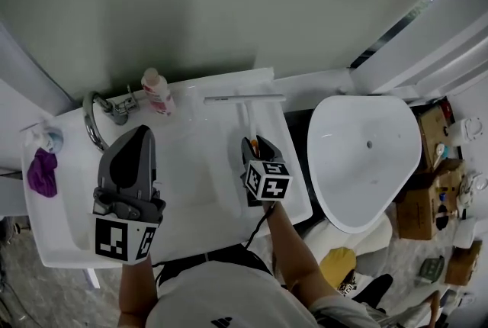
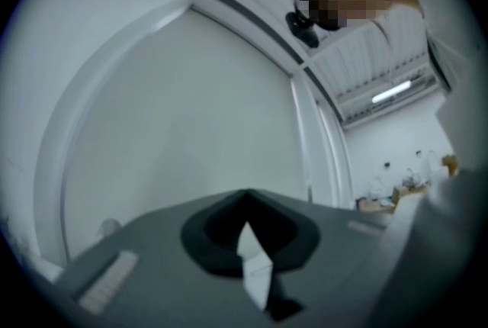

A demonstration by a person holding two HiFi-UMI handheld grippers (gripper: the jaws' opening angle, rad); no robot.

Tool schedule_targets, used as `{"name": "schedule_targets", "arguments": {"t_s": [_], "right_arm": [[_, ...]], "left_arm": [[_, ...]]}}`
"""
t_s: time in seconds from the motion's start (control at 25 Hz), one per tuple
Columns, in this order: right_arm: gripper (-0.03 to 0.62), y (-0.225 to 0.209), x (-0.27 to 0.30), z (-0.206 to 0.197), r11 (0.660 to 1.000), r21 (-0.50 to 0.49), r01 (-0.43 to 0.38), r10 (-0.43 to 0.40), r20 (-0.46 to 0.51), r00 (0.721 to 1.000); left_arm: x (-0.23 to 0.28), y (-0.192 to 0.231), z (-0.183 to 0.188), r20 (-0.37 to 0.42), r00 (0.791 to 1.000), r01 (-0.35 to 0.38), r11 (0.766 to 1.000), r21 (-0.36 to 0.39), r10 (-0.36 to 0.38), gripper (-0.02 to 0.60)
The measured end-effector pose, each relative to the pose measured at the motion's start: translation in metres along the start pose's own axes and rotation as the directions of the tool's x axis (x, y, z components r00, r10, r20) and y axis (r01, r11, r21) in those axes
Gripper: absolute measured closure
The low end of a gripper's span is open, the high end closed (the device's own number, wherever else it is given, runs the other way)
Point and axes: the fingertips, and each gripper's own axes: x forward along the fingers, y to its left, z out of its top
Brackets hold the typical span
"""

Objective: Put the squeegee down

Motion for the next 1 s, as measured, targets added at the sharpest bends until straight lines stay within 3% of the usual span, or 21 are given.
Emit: {"name": "schedule_targets", "arguments": {"t_s": [0.72, 1.0], "right_arm": [[0.464, 0.001, 0.051, -0.019, 0.997, -0.050, -0.062, 0.056, -0.110, 0.992], [0.464, 0.003, 0.057, -0.025, 0.995, -0.077, -0.055, 0.042, -0.167, 0.985]], "left_arm": [[0.000, 0.006, -0.013, -0.038, 0.996, -0.082, 0.996, 0.027, 0.083, 0.575], [-0.003, 0.007, -0.016, -0.043, 0.994, -0.096, 0.995, 0.027, 0.097, 0.575]]}}
